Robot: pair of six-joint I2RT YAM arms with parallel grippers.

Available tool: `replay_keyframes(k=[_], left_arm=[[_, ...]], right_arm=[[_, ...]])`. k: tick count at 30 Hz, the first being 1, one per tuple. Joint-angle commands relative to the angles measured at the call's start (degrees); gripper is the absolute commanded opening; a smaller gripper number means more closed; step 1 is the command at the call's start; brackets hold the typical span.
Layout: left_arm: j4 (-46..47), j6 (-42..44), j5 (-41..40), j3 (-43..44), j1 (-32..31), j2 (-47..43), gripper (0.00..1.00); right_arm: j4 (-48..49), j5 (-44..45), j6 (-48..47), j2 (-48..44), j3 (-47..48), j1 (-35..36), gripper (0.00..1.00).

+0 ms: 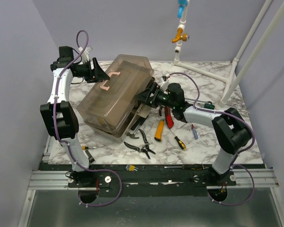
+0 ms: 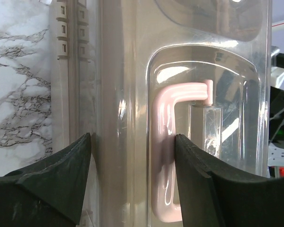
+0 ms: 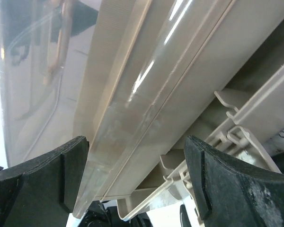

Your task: Pack the tool kit

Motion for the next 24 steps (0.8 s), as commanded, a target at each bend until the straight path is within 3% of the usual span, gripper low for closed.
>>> replay_keyframes(k=[1, 4, 6, 11, 17, 24], left_arm=[[-2.4, -2.3, 7.3, -2.2, -0.4, 3.7, 0.38], [-2.3, -2.6, 6.9, -2.5, -0.4, 2.9, 0.38], [-1.8, -3.2, 6.3, -3.0, -0.5, 1.6, 0.45], [-4.1, -3.1, 0.5, -0.2, -0.4, -3.2, 0.7], [-7.5, -4.8, -13.7, 5.6, -0.4, -11.2, 0.98], [-7.6, -2.9, -32.8, 7.3, -4.3, -24.4, 0.99]], right_arm=[[8.2, -5.5, 5.0, 4.4, 2.3, -0.2, 0.89], [13.4, -7.1, 7.2, 6.2, 3.1, -0.3, 0.84], [14.4, -7.5, 7.2, 6.4, 4.0, -0.2, 0.81], [16.9, -8.6, 7.0, 4.7, 4.2, -0.2, 0.71], [18.8, -9.9, 6.9, 3.3, 4.3, -0.2, 0.57], [19.1, -11.6, 6.0, 3.8, 6.8, -0.2, 0.52]])
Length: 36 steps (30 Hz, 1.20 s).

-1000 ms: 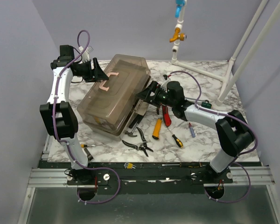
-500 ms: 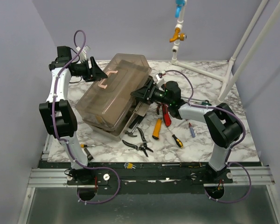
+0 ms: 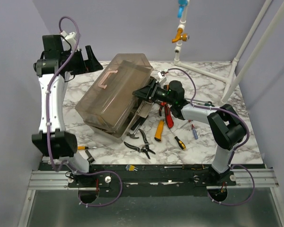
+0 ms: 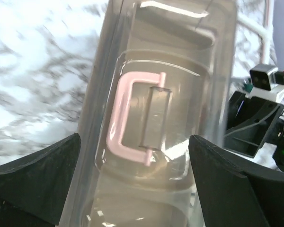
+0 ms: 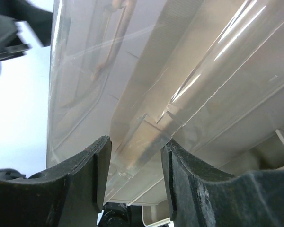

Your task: Pack the tool kit

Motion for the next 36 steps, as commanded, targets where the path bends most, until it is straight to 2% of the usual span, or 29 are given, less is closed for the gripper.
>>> replay_keyframes(k=[1, 7, 13, 16, 24, 30, 33, 36], left_arm=[[-0.7, 2.7, -18.4, 1.0, -5.7, -12.2, 0.99], [3.3, 8.7, -39.1, -10.1, -22.7, -23.0, 0.98], [9.3, 11.2, -55.3, -22.6, -35.6, -30.8, 0.98], [12.8, 13.7, -60.4, -28.4, -40.6, -32.1, 0.98], [13.3, 18.9, -76.3, -32.0, -50.5, -29.3, 0.99], [15.0, 20.1, -82.7, -32.9, -56.5, -29.2, 0.99], [15.0, 21.0, -87.0, -34.3, -57.7, -27.3, 0.98], [15.1, 21.3, -88.1, -35.5, -57.8, -25.9, 0.98]], right_arm=[[5.4, -4.2, -0.7, -1.4, 4.0, 0.3, 0.52], [4.3, -4.4, -1.6, -0.9, 6.9, 0.4, 0.51], [5.0, -4.6, -1.4, 0.3, 8.9, 1.1, 0.5], [4.0, -4.4, -1.4, 1.4, 10.3, 1.4, 0.5], [3.1, -4.5, -0.9, 3.2, 12.7, 1.8, 0.5], [1.4, -4.8, -0.9, 4.6, 15.4, 1.8, 0.5], [0.6, -4.8, -0.9, 5.1, 16.5, 1.8, 0.5], [0.5, -4.9, -0.8, 5.6, 17.4, 1.9, 0.5]])
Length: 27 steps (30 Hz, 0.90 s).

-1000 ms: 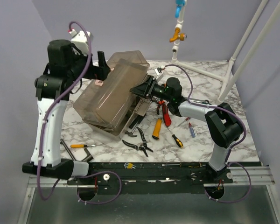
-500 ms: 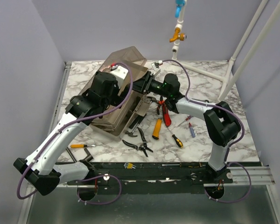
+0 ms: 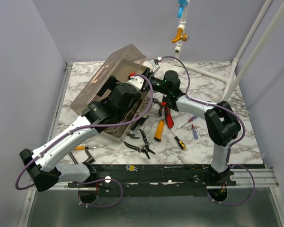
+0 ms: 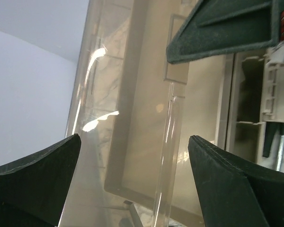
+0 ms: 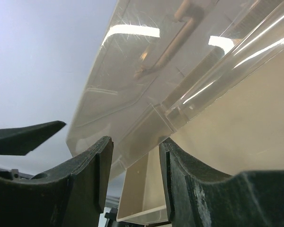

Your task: Pack the tool kit

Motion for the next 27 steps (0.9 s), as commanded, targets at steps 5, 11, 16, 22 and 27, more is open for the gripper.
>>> replay_keyframes(k=[5, 11, 16, 22, 27], left_arm=[[3.8, 1.2, -8.3, -5.6, -0.8, 2.8, 0.97], [6.4, 3.0, -16.2, -7.2, -0.9, 6.3, 0.86], [13.4, 7.3, -22.1, -8.6, -0.8, 8.4, 0.63], [19.4, 10.9, -24.0, -9.7, -0.4, 7.9, 0.53], [21.4, 11.4, -24.7, -10.1, -0.4, 6.3, 0.46]], right_arm=[[1.5, -1.6, 1.3, 2.0, 4.9, 0.7, 0.5], [0.7, -1.6, 1.5, 2.3, 6.1, 0.7, 0.52], [0.0, -1.1, 1.2, 1.5, 5.3, 0.7, 0.56], [-2.3, 0.8, -0.1, -1.7, 2.6, 0.4, 0.64], [-4.1, 4.8, -0.8, -5.8, -2.1, -1.2, 0.76]])
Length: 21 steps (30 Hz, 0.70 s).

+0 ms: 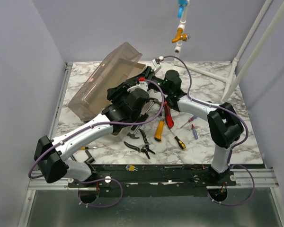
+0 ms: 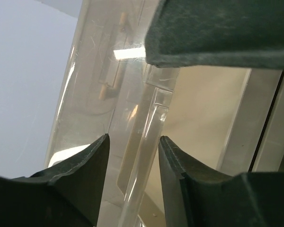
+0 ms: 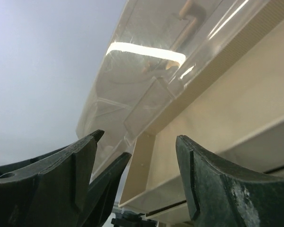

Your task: Pack the tool kit

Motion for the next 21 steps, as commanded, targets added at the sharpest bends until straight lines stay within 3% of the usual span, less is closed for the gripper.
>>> replay_keyframes(k=[1, 6, 11, 21], left_arm=[[5.1, 1.8, -3.7, -0.2, 0.6, -2.5, 0.45], [8.6, 5.2, -4.8, -1.2, 0.6, -3.3, 0.42], [11.5, 7.0, -3.9, -1.7, 0.7, -5.0, 0.42], [10.7, 6.3, -0.4, 0.0, 2.5, -7.2, 0.41]], right_arm=[[-2.1, 4.7, -1.6, -5.9, -4.4, -1.5, 0.77], [-5.7, 10.5, -3.9, -9.3, -9.9, -3.9, 0.79], [-20.0, 22.5, -9.4, -11.1, -9.6, -4.8, 0.82], [-34.8, 31.9, -15.7, -5.3, -1.6, -4.8, 0.71]])
